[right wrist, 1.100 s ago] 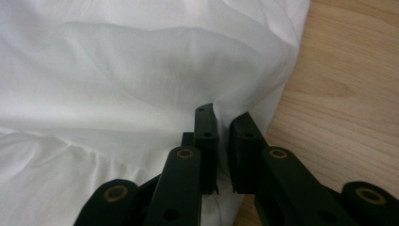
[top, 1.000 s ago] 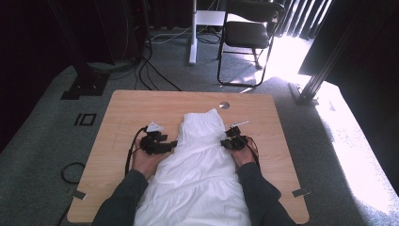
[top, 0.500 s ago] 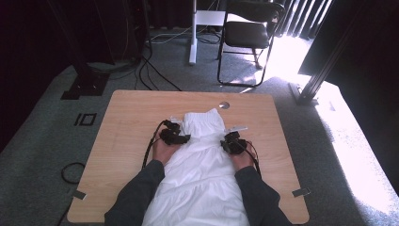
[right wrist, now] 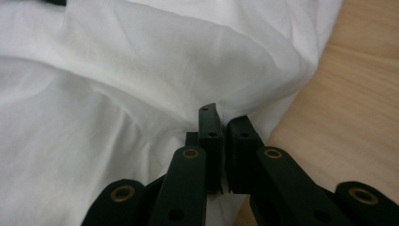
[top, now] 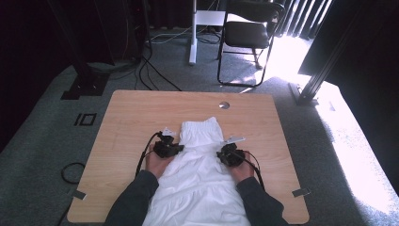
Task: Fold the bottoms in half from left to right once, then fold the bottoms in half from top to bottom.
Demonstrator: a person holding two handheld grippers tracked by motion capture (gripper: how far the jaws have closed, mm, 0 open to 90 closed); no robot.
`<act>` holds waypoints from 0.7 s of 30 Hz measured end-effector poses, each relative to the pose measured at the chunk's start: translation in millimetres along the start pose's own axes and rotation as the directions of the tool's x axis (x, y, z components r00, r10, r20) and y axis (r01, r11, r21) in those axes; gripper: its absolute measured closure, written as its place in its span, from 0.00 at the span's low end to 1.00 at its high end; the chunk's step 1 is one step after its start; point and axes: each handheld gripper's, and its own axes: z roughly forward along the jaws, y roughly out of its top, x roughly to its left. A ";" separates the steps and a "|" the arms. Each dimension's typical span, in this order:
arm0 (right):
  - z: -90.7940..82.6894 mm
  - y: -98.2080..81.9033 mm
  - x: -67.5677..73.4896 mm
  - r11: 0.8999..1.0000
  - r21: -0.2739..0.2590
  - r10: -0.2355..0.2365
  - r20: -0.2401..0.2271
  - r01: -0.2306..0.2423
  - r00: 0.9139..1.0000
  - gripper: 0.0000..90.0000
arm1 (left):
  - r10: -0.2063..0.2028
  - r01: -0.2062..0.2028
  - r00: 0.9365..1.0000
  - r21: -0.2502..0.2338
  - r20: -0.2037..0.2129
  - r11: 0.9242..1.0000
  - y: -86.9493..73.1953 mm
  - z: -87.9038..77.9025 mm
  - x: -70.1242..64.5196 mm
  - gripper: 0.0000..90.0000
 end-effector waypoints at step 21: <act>-15.8 42.7 -49.1 0.975 -0.166 0.142 -0.064 -0.150 0.988 0.38 | 0.018 -0.018 1.000 -0.002 0.003 1.000 -4.0 -2.6 -3.2 0.90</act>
